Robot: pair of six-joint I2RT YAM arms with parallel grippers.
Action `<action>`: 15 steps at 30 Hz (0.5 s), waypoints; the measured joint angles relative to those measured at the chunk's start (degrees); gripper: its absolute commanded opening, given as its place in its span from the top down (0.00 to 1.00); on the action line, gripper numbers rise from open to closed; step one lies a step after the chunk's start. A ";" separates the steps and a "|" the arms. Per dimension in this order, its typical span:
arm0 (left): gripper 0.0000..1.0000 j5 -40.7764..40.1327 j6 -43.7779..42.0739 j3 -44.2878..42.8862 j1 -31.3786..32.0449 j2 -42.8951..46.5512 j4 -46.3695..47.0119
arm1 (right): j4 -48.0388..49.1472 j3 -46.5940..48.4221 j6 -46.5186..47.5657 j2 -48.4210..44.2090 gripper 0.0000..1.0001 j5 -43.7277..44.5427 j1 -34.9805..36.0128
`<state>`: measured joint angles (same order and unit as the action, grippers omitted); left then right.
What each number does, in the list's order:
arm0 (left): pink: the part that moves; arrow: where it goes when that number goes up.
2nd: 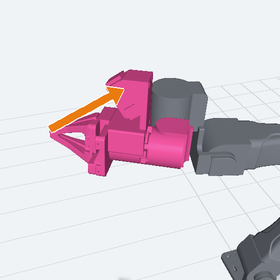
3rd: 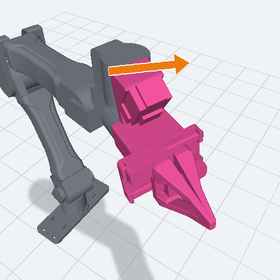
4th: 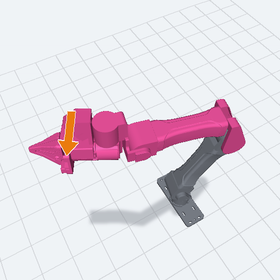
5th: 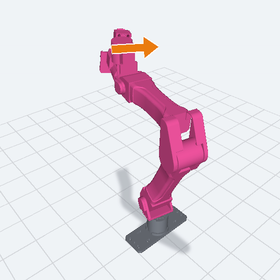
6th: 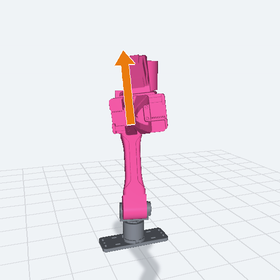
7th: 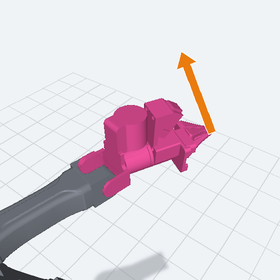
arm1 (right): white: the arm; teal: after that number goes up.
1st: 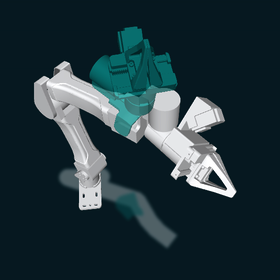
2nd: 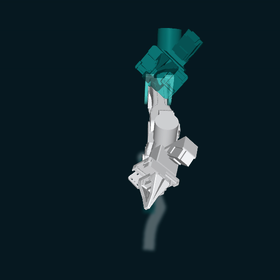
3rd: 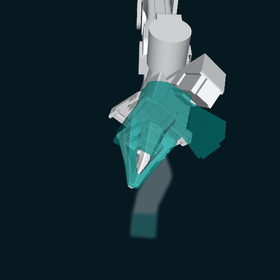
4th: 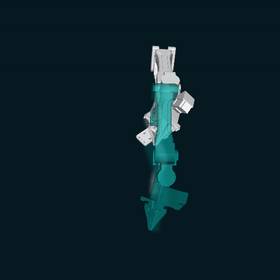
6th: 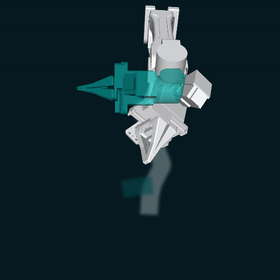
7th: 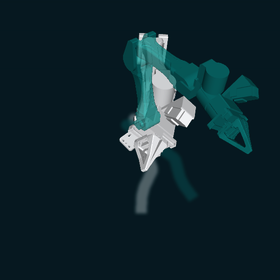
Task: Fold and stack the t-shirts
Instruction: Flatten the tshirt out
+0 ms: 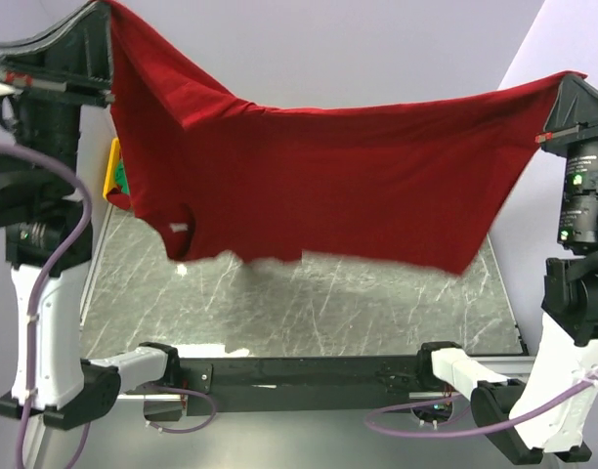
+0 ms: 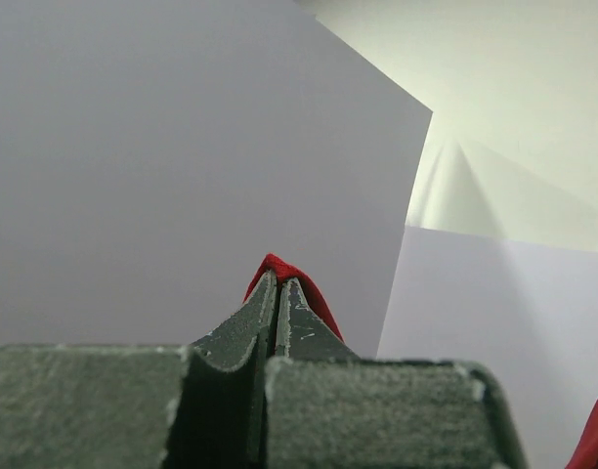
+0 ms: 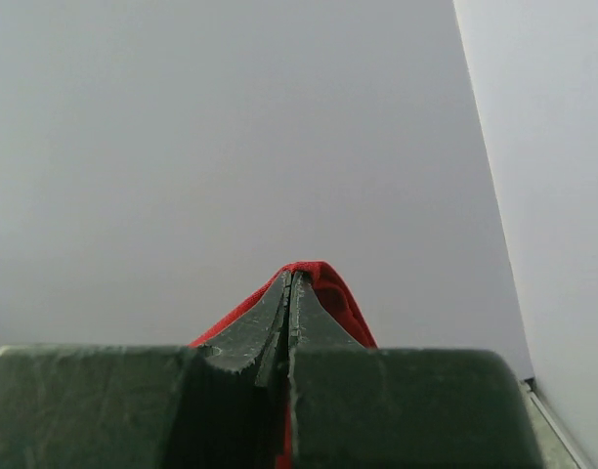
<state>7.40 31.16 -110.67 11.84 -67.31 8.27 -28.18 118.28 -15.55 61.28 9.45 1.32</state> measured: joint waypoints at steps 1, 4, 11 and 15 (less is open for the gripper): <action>0.99 0.35 0.20 -0.26 -0.02 -0.83 0.35 | 0.33 -0.72 0.02 0.00 1.00 0.52 0.02; 0.99 1.09 1.38 -1.44 0.00 -4.70 1.09 | 1.84 -4.09 0.24 0.31 1.00 2.49 -0.02; 0.99 3.98 5.44 -9.11 0.20 -26.43 1.42 | 5.38 -12.87 -0.61 9.07 1.00 6.45 -4.90; 0.50 4.83 6.32 -19.65 0.42 -46.25 -1.79 | 4.52 -11.72 -1.77 21.70 0.94 7.26 -8.00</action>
<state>12.23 37.47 -130.32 12.25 -113.56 6.48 -23.66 106.56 -17.32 82.98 16.71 -6.68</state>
